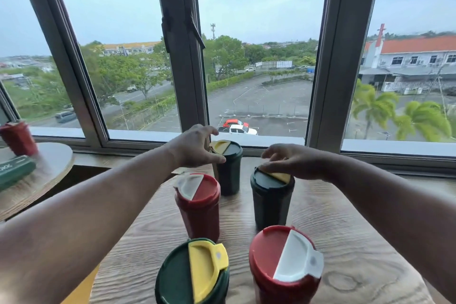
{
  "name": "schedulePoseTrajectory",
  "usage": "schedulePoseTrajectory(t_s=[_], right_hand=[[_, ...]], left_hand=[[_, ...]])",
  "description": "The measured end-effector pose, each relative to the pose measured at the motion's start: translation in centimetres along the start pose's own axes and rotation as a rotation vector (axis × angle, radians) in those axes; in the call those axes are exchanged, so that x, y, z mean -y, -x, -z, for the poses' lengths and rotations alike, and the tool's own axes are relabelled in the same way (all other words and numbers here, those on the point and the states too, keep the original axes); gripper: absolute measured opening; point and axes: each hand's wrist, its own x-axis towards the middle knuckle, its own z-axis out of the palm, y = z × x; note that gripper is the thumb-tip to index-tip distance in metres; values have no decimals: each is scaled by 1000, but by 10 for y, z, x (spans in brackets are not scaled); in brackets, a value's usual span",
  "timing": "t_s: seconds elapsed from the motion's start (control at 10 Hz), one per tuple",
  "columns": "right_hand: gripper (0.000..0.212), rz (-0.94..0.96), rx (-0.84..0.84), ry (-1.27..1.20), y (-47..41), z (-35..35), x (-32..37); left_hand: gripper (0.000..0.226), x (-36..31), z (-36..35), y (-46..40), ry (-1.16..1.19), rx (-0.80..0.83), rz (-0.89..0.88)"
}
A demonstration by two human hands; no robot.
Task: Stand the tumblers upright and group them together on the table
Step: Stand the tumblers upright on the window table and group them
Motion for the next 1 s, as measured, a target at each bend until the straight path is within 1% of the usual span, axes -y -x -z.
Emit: schedulePoseTrajectory(t_s=[0.1, 0.2, 0.3, 0.4, 0.5, 0.7, 0.9, 1.0], right_hand=[[98, -12, 79, 52, -6, -5, -2], [102, 25, 103, 122, -9, -8, -8], [103, 33, 96, 123, -5, -11, -10], [98, 63, 85, 147, 3, -11, -5], [98, 71, 37, 182, 14, -11, -1], [111, 61, -16, 232, 23, -15, -3], [123, 47, -49, 224, 28, -21, -4], [117, 57, -61, 212, 28, -22, -3]], left_hand=[[92, -6, -7, -24, -41, 119, 35], [98, -12, -12, -40, -82, 222, 62], [96, -18, -13, -48, -89, 254, 77], [98, -23, -12, -45, -88, 220, 67], [98, -27, -13, -31, -81, 211, 44], [93, -37, -13, 6, -44, 212, -8], [86, -41, -16, 21, -14, 180, -33], [84, -42, -19, 21, -21, 169, -30]])
